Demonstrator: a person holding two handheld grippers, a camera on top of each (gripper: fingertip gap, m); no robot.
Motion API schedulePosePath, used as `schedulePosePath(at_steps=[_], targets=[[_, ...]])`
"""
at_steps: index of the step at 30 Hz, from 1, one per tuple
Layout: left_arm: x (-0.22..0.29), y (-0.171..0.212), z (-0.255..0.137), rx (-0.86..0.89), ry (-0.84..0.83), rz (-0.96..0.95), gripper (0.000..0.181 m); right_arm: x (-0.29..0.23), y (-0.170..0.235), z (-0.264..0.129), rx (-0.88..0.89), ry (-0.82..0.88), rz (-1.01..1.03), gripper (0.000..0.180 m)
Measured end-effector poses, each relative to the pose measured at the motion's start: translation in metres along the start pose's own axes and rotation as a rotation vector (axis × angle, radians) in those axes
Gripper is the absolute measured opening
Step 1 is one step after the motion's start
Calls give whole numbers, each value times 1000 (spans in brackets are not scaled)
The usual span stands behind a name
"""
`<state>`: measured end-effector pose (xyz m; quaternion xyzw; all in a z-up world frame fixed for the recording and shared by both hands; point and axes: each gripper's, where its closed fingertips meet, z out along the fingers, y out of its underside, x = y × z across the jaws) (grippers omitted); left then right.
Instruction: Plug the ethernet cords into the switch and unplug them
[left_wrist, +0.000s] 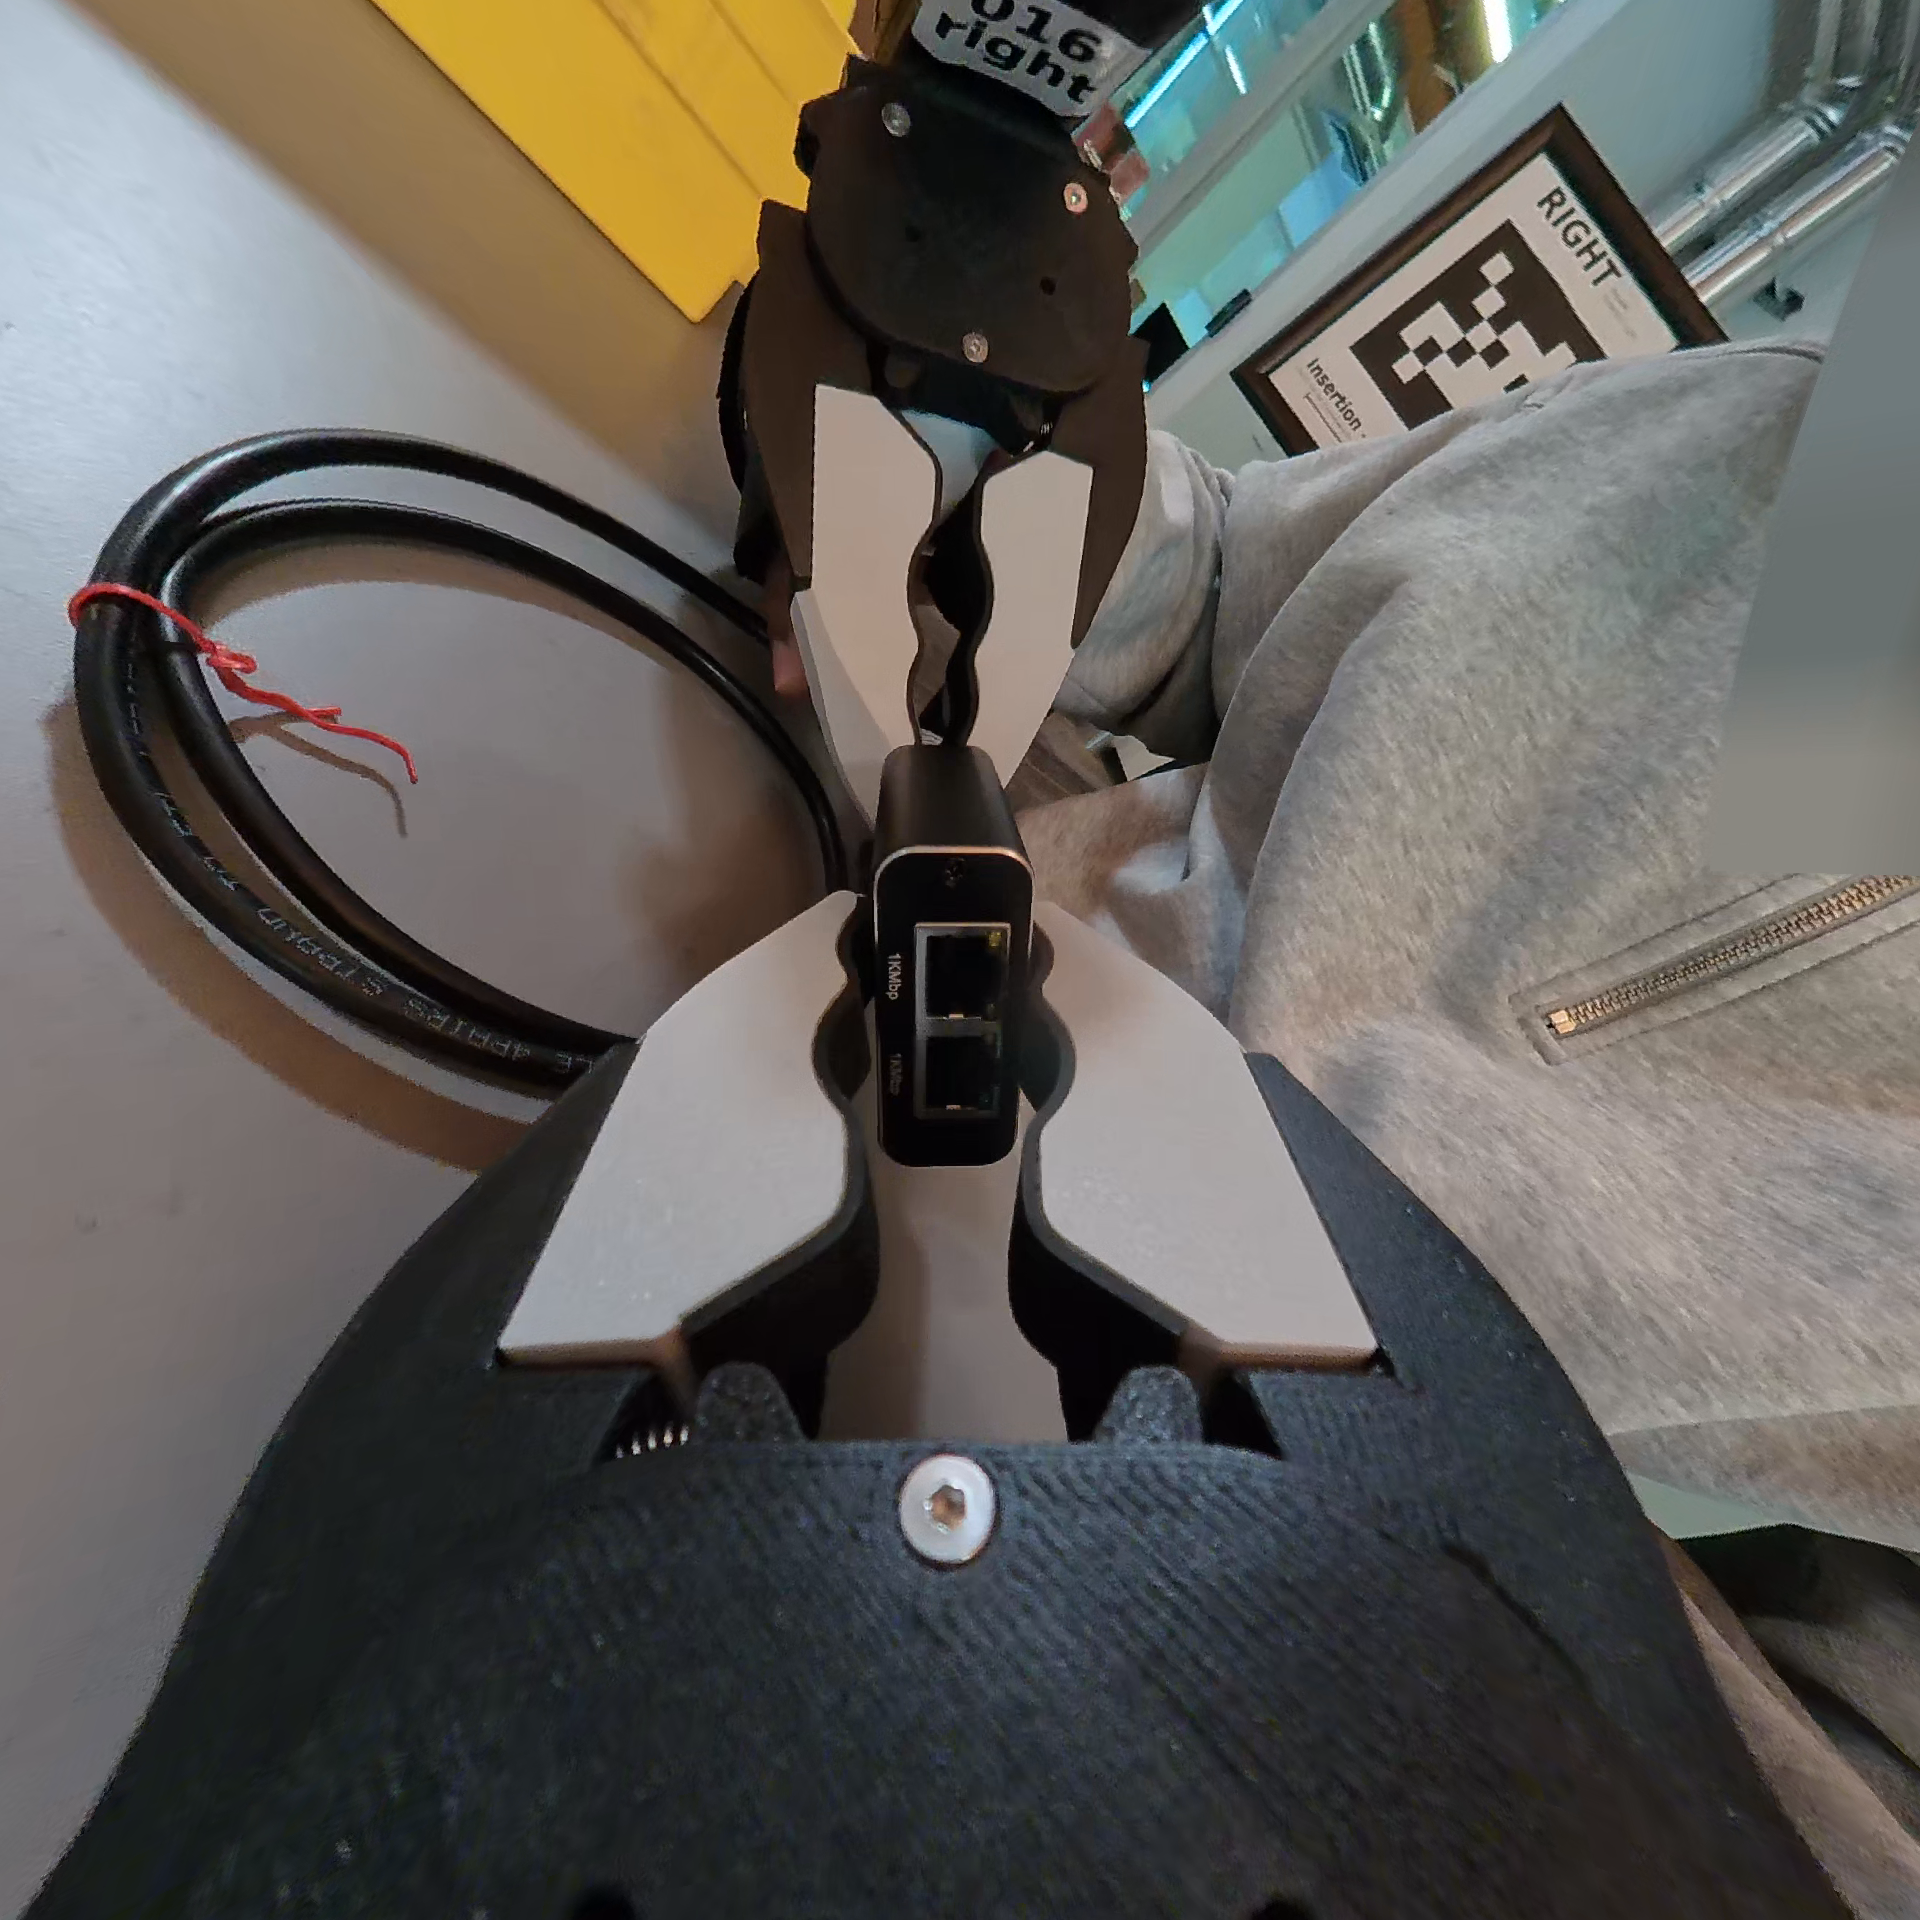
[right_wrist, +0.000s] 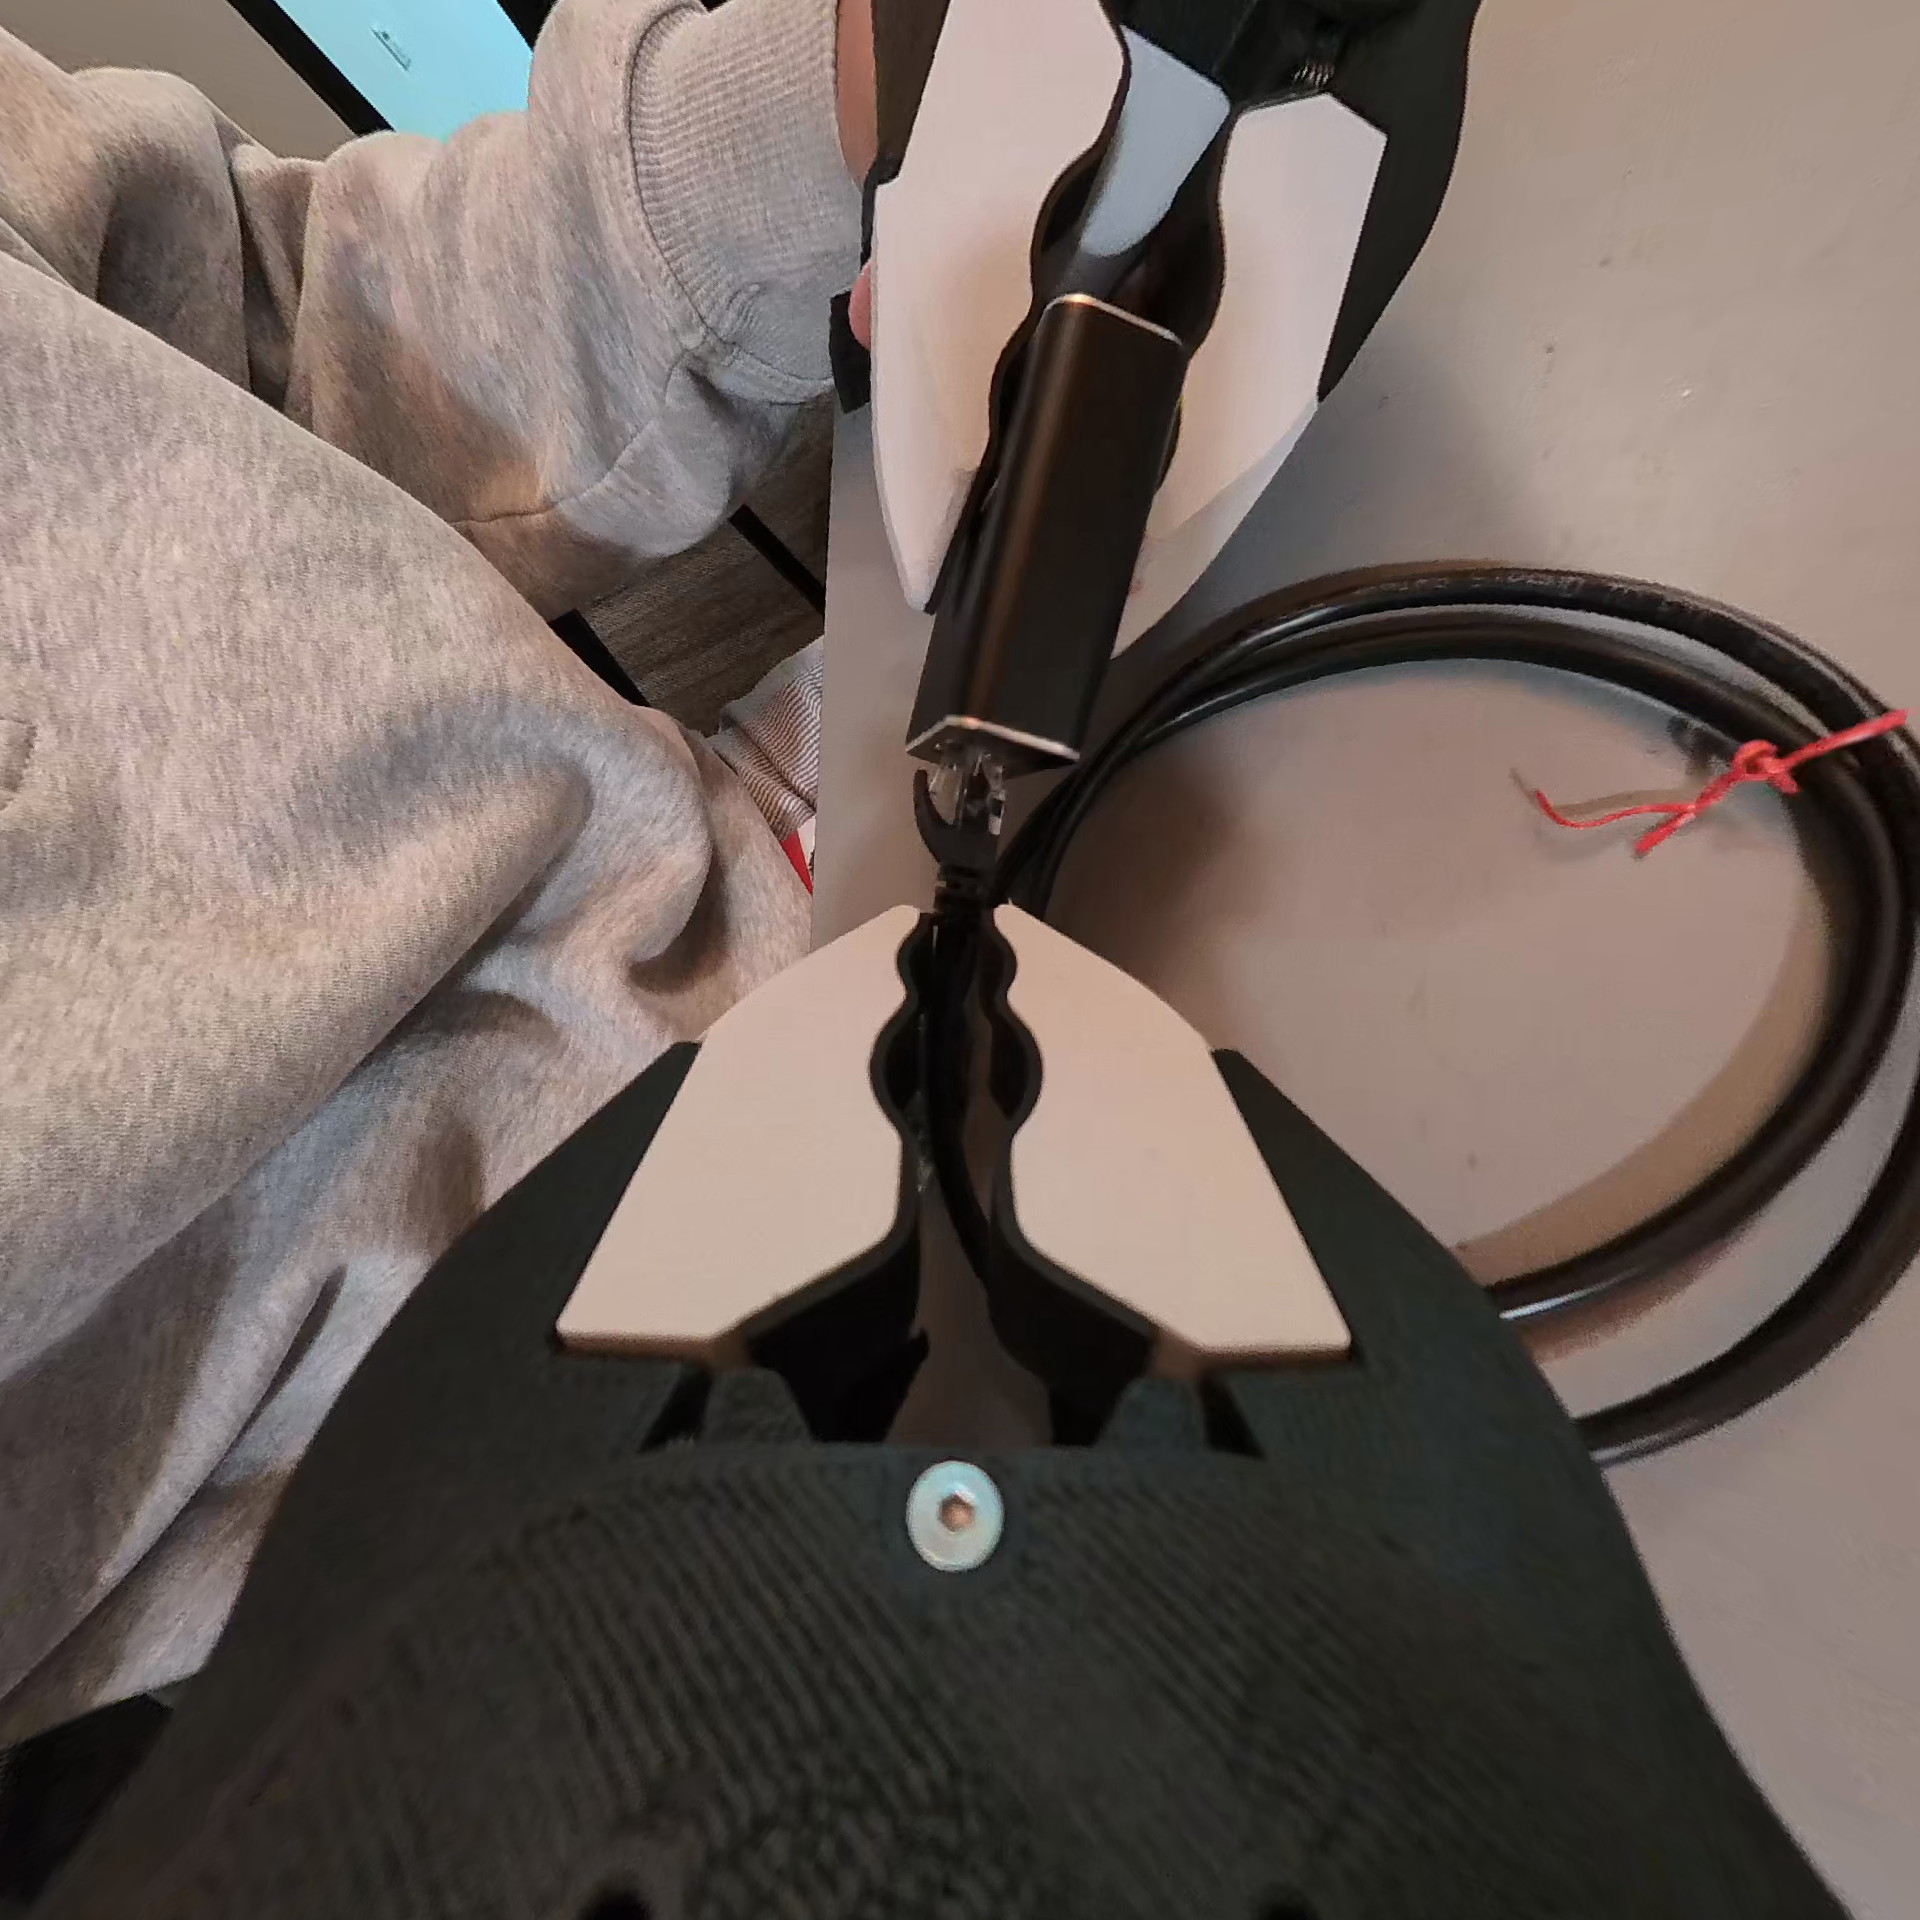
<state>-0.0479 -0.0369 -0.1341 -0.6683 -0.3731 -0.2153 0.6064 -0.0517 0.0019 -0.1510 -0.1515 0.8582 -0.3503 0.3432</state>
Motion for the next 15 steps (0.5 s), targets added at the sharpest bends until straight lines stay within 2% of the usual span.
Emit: schedulePosePath(at_steps=[6, 11, 13, 15], targets=[[2, -8, -3, 55, 18, -2, 24, -3, -1, 9, 3, -2, -11, 7], [-7, -29, -13, 224, 26, -90, 24, 9, -15, 2, 105, 97, -56, 9], [-11, -37, -17, 289, 30, -143, 24, 18, -26, -7, 182, 165, -81, 24], [-17, -46, -22, 377, 13, -193, 24, 26, -33, -17, 233, 236, -114, 29]])
